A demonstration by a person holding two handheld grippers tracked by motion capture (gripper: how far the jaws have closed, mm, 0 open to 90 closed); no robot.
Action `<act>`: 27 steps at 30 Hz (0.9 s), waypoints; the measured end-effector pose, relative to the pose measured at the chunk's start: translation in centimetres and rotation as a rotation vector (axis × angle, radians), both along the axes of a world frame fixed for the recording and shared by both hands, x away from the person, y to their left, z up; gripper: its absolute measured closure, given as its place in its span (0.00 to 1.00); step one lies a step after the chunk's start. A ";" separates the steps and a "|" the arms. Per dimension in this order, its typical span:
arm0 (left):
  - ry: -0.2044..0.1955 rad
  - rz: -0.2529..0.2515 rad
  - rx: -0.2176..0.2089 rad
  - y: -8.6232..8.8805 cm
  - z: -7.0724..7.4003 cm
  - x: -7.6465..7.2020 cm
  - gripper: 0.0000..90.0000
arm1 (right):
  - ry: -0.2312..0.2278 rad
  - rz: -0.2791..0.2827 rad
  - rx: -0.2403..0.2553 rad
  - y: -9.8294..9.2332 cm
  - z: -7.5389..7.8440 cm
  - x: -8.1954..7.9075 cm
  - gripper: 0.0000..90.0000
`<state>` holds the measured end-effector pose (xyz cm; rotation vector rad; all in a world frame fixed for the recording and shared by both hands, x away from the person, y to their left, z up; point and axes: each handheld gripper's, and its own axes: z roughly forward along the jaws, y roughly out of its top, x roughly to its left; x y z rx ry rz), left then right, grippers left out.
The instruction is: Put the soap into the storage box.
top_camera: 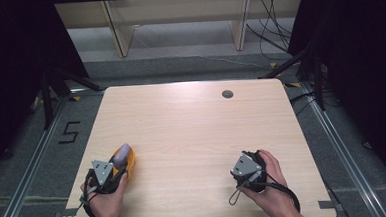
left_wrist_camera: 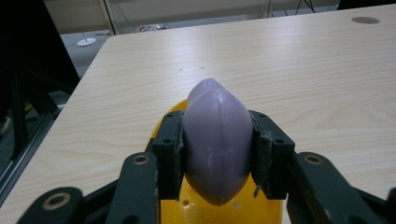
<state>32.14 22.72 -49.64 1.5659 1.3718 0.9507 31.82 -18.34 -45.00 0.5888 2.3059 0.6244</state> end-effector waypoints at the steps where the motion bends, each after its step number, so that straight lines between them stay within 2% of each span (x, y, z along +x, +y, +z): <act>1: 0.000 -0.003 -0.003 0.0 0.0 0.0 0.65 | 0.000 0.002 -0.001 0.0 0.0 0.0 0.32; 3: 0.009 -0.015 -0.013 0.0 0.3 0.0 0.64 | 0.004 -0.001 0.000 0.0 0.0 0.0 0.32; 7: 0.000 -0.045 -0.040 0.0 2.0 0.1 0.52 | 0.006 0.000 0.000 0.0 0.0 0.0 0.32; 9: 0.016 -0.078 -0.035 0.0 3.2 0.2 0.45 | 0.006 0.000 0.000 0.0 0.0 0.0 0.32; 14: 0.088 -0.140 -0.099 0.1 5.4 1.2 0.39 | 0.009 -0.002 0.000 0.0 0.0 0.0 0.32; 17: 0.160 -0.165 -0.103 0.3 6.4 2.7 0.37 | 0.018 -0.013 0.005 0.1 -0.1 -0.1 0.32; 18: 0.191 -0.163 -0.102 0.4 6.8 3.3 0.36 | 0.001 -0.012 0.008 0.1 -0.2 -0.1 0.32; 19: 0.229 -0.165 -0.093 0.6 7.2 3.9 0.35 | 0.003 -0.010 0.008 0.1 -0.1 -0.1 0.32; 20: 0.258 -0.175 -0.079 0.8 7.6 4.6 0.35 | 0.011 0.006 -0.001 0.1 -0.1 0.0 0.32; 23: 0.357 -0.209 -0.015 1.5 9.0 6.4 0.35 | 0.021 -0.008 0.006 0.0 -0.1 0.0 0.32; 25: 0.395 -0.224 0.013 1.9 9.4 7.4 0.34 | 0.023 -0.009 0.008 0.0 -0.1 -0.1 0.32; 26: 0.413 -0.231 0.009 2.2 9.6 7.8 0.34 | 0.018 -0.013 0.010 -0.1 -0.1 -0.1 0.32; 27: 0.423 -0.237 -0.016 2.5 9.6 8.2 0.35 | 0.021 -0.013 0.009 -0.1 -0.1 -0.1 0.32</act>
